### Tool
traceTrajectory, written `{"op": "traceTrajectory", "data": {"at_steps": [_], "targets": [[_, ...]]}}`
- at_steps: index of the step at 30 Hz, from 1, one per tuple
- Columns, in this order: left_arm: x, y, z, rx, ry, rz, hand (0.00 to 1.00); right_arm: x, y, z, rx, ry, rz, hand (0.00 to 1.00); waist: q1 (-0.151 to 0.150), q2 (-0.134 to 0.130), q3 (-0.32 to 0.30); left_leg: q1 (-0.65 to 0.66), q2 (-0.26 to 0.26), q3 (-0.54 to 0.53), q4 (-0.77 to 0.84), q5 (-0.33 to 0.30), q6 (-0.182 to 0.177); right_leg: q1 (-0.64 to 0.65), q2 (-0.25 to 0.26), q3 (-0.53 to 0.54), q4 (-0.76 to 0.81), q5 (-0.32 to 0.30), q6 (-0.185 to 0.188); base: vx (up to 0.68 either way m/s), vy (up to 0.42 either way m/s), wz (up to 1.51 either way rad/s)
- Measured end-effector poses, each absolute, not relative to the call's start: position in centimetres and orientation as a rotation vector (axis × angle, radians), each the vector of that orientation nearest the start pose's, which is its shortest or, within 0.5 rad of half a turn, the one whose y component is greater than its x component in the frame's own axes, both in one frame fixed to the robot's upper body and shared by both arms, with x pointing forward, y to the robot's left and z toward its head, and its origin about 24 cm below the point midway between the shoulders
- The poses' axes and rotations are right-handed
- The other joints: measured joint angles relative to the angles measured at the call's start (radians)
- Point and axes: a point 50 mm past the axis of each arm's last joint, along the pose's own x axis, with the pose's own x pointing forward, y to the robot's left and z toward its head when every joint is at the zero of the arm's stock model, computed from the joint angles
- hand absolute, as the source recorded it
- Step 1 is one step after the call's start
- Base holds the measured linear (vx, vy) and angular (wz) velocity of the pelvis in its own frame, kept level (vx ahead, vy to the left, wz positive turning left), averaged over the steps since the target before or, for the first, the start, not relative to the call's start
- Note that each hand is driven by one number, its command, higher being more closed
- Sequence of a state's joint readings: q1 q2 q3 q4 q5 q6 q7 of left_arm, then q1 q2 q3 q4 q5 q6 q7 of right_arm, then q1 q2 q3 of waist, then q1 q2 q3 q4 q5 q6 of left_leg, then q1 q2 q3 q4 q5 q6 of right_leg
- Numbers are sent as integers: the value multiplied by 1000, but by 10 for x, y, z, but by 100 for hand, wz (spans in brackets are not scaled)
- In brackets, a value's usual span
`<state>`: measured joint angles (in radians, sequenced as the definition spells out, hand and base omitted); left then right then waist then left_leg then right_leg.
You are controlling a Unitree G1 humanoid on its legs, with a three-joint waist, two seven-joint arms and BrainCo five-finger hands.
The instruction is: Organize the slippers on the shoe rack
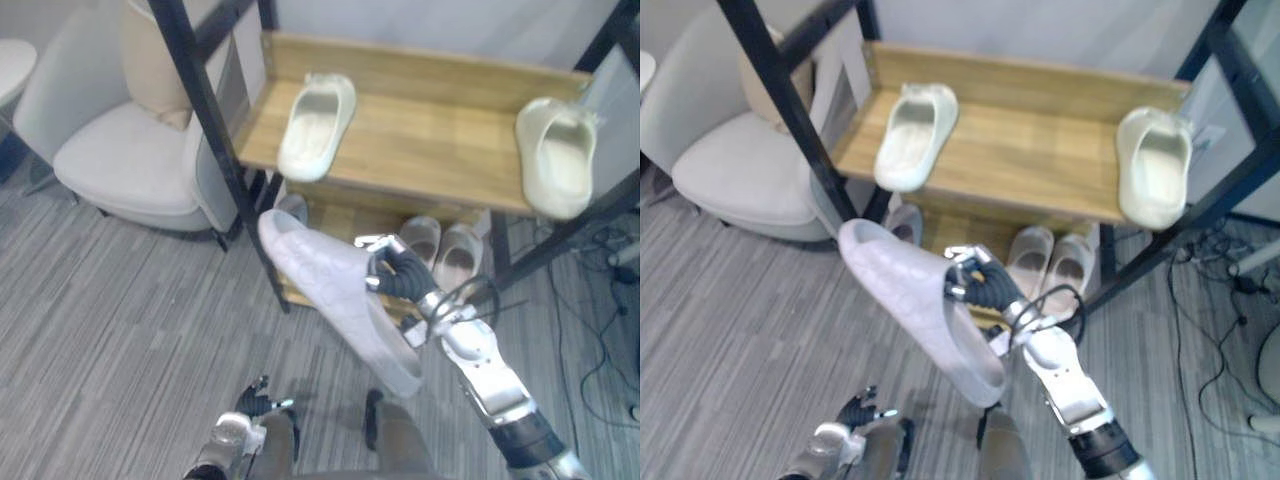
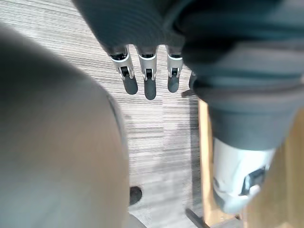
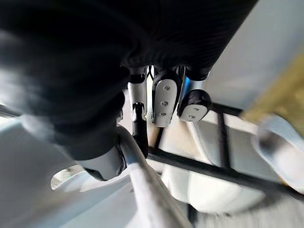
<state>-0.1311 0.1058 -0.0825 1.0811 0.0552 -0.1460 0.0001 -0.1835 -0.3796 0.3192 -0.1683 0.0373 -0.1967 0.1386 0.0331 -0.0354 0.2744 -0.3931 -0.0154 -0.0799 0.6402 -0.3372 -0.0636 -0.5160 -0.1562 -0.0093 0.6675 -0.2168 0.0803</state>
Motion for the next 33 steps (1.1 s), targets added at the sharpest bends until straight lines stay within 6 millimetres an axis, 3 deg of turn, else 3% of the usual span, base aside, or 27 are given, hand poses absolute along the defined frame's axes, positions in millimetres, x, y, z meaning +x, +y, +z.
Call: {"op": "traceTrajectory", "data": {"at_steps": [5,9,12,16,18,20,22,25,33], "targets": [[207,176,-115,152,709,0,0,262,-106,132,-348,-490,491,100,0,2,38,-200,3,-13,282,-105,-25,-190,-3,0,274,-113,-10,-77,-42,14],[234,178,-93,100,587,48,0,275,-106,159,-400,-592,429,100,6,2,73,-377,20,-11,477,-160,-37,-357,-17,-17,465,-185,-28,-79,-46,27],[238,167,-83,38,512,34,0,289,-113,176,-431,-633,368,100,36,26,89,-458,24,-12,570,-197,-42,-431,-21,-14,557,-223,-28,-93,-30,8],[238,168,-74,-28,444,66,0,297,-121,198,-456,-699,298,100,56,49,91,-541,26,-18,636,-225,-45,-515,-19,-14,625,-245,-31,-49,-23,3],[253,179,-66,-42,420,160,0,301,-123,218,-459,-767,252,100,51,29,103,-597,28,-29,669,-224,-54,-569,-20,-19,659,-253,-37,-14,-46,11],[276,192,-46,-31,348,208,0,312,-131,243,-452,-824,171,100,43,-12,138,-652,32,-44,713,-222,-59,-623,-19,-33,700,-259,-48,-20,-62,9],[287,197,-34,-25,307,218,0,322,-141,255,-439,-822,83,100,43,-26,156,-691,41,-44,748,-222,-60,-651,-20,-40,731,-268,-50,-14,-45,15],[288,201,-33,-32,310,251,0,333,-150,268,-415,-825,-17,100,47,-22,160,-736,40,-38,775,-224,-62,-694,-31,-37,761,-279,-48,4,-25,11],[270,211,-57,-48,433,309,0,359,-167,296,-349,-796,-227,100,64,-21,160,-799,49,-42,779,-222,-64,-750,-32,-50,764,-278,-51,4,-8,2]]}}
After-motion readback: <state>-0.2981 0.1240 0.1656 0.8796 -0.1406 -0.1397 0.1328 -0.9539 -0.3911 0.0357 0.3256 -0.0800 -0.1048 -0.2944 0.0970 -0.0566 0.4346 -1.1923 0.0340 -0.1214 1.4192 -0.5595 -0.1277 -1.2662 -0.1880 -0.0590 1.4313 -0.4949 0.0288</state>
